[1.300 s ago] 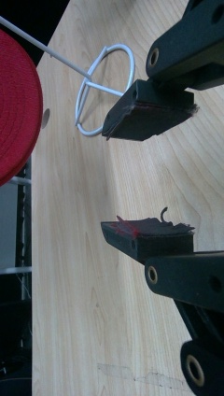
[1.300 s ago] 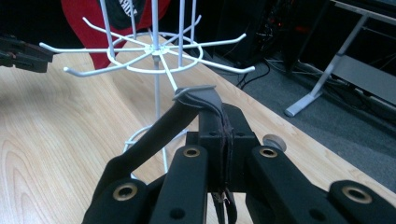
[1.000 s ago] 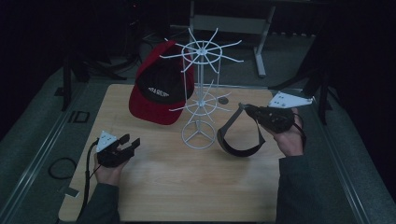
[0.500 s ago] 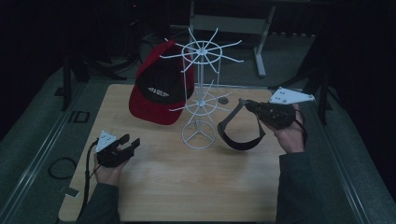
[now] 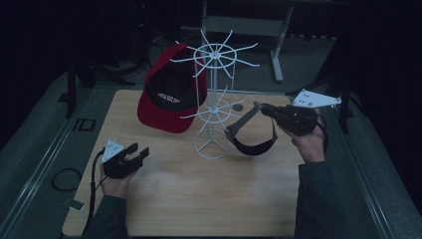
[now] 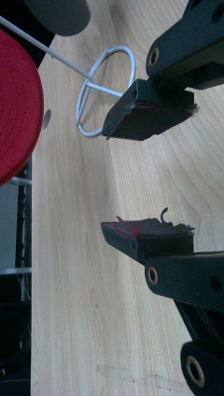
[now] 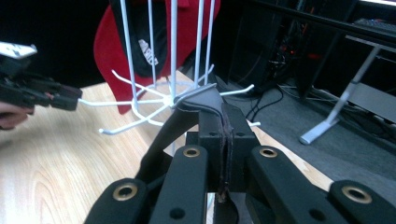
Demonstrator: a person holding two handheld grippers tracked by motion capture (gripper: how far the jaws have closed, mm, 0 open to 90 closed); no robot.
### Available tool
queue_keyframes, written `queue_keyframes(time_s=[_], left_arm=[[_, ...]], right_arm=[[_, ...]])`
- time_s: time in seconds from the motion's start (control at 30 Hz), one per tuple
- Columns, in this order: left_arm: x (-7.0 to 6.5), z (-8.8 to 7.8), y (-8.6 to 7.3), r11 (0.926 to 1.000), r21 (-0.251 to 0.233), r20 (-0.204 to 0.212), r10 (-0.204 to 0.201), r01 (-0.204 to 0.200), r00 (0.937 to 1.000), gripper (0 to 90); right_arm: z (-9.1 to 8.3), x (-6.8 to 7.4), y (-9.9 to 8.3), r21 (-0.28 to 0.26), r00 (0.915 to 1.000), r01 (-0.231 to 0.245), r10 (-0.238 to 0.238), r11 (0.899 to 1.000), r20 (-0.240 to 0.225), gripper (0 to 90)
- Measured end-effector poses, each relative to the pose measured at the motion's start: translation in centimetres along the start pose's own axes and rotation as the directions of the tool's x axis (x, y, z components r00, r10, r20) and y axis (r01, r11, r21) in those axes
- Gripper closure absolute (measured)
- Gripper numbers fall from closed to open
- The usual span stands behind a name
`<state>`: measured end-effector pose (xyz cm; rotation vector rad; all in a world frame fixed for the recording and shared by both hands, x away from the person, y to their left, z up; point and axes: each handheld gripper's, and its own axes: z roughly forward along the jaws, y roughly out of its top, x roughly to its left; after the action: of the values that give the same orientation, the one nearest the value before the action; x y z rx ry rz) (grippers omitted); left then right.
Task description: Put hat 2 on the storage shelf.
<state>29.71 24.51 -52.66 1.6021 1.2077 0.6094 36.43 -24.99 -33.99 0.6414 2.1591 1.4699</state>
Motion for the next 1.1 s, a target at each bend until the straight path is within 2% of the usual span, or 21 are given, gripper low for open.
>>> queue_keyframes(time_s=[0.3, 0.4, 0.53, 0.6, 0.8, 1.1], left_arm=[[0.0, 0.0, 0.0, 1.0, 0.0, 0.001, 0.001, -0.001, 1.0, 48.6], [0.0, 0.0, 0.0, 1.0, 0.0, 0.001, 0.001, -0.001, 1.0, 48.6], [0.0, 0.0, 0.0, 1.0, 0.0, 0.002, 0.0, 0.0, 1.0, 48.7], [0.0, 0.0, 0.0, 1.0, 0.0, 0.002, 0.0, 0.0, 1.0, 48.6], [0.0, 0.0, 0.0, 1.0, -0.001, 0.002, -0.002, 0.002, 1.0, 48.6], [0.1, 0.0, 0.0, 1.0, 0.0, 0.004, -0.004, 0.004, 1.0, 48.6]], right_arm=[[0.0, -0.3, 0.2, -0.035, 0.9983, -0.057, 0.056, 0.998, -0.015, 88.2], [-0.1, -0.5, 0.3, -0.056, 0.9953, -0.092, 0.09, 0.994, -0.035, 88.2], [-0.2, -0.5, 0.4, -0.07, 0.9924, -0.115, 0.111, 0.991, -0.053, 88.2], [-0.3, -0.6, 0.6, -0.091, 0.9882, -0.14, 0.133, 0.986, -0.075, 88.2], [-0.3, -0.7, 1.2, -0.107, 0.9841, -0.166, 0.157, 0.98, -0.083, 88.2], [-0.4, -0.6, 2.0, -0.124, 0.9826, -0.176, 0.166, 0.977, -0.082, 88.2]])
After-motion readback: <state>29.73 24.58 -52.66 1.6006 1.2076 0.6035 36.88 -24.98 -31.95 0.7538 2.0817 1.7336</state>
